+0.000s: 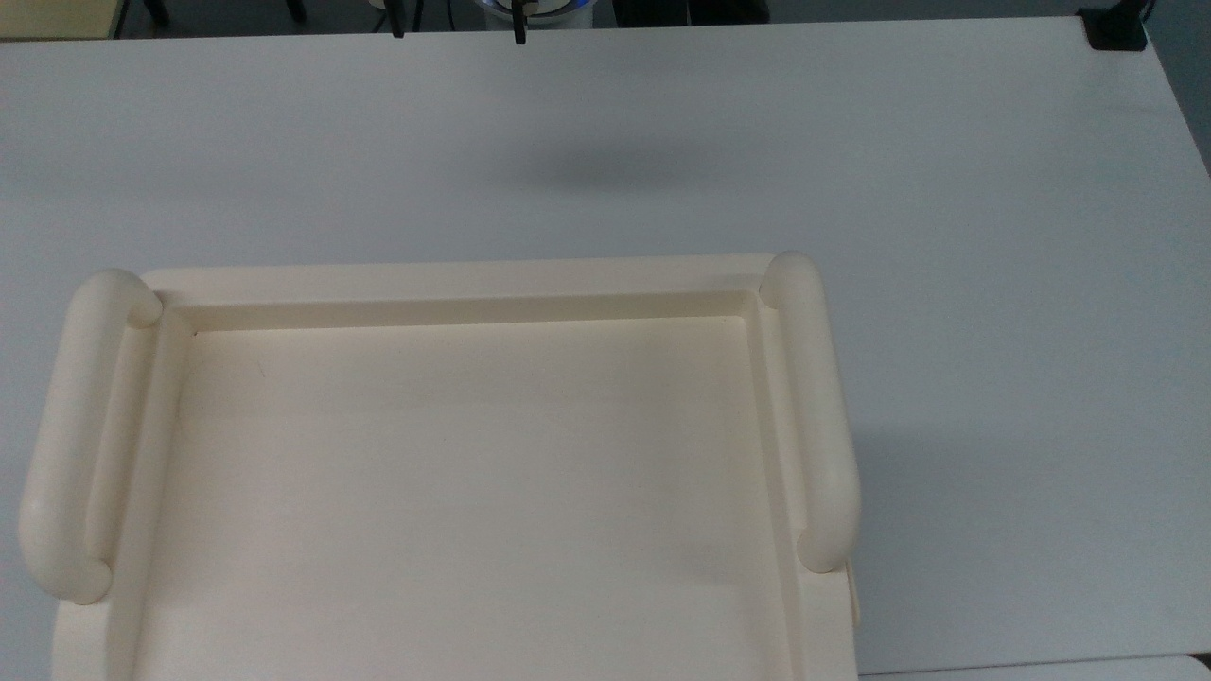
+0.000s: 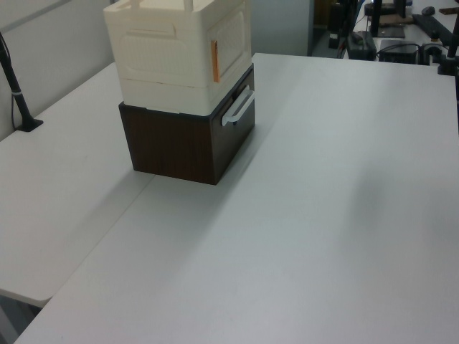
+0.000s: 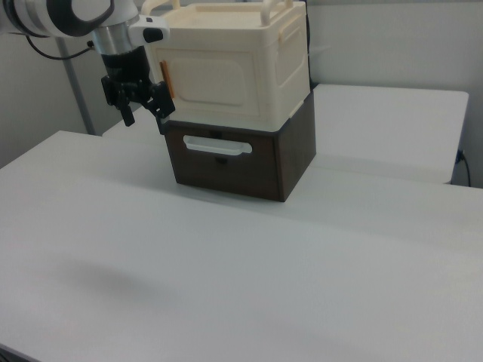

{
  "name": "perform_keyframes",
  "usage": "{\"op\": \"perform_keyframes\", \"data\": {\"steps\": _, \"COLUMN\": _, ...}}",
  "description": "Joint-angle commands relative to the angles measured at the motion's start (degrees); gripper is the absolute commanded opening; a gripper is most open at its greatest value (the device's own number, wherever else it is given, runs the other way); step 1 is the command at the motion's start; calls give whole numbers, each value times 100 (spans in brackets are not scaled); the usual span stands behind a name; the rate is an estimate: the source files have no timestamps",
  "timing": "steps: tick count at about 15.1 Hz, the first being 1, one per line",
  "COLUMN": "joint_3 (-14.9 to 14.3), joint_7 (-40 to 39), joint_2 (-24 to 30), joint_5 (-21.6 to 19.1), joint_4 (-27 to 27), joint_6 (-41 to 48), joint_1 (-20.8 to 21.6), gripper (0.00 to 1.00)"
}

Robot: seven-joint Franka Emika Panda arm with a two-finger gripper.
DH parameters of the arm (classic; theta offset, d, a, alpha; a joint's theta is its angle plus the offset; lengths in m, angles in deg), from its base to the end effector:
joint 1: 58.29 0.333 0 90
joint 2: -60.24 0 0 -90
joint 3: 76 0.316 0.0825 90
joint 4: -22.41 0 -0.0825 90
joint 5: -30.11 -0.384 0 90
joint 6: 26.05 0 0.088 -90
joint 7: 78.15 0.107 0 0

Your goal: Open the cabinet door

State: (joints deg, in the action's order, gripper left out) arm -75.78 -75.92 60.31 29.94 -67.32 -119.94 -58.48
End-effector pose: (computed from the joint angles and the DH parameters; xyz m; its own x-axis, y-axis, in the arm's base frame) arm 0.5613 0.0006 0.6337 0.9965 -0.0386 0.0736 -0.0383 -0.9993 -0.0058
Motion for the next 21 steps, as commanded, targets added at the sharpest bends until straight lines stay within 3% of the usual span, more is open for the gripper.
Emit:
{"op": "perform_keyframes", "data": {"steps": 1, "joint_3": -127, "joint_7": -118, "joint_2": 73, "joint_5": -98, "joint_4": -168, "joint_6": -174, "joint_1": 133, "gripper": 100}}
{"op": "perform_keyframes", "data": {"steps": 15, "joint_3": -127, "joint_7": -126, "joint_2": 81, "joint_5": -107, "joint_4": -168, "joint_6": -156, "joint_1": 98, "gripper": 100}}
{"op": "perform_keyframes", "data": {"steps": 19, "joint_3": -127, "joint_7": -1915, "joint_2": 55, "joint_5": -107, "joint_4": -159, "joint_6": -165, "joint_1": 37, "gripper": 100}}
{"op": "perform_keyframes", "data": {"steps": 21, "joint_3": -127, "joint_7": -2078, "joint_2": 63, "joint_5": -107, "joint_4": -115, "joint_6": -174, "joint_1": 1, "gripper": 100}}
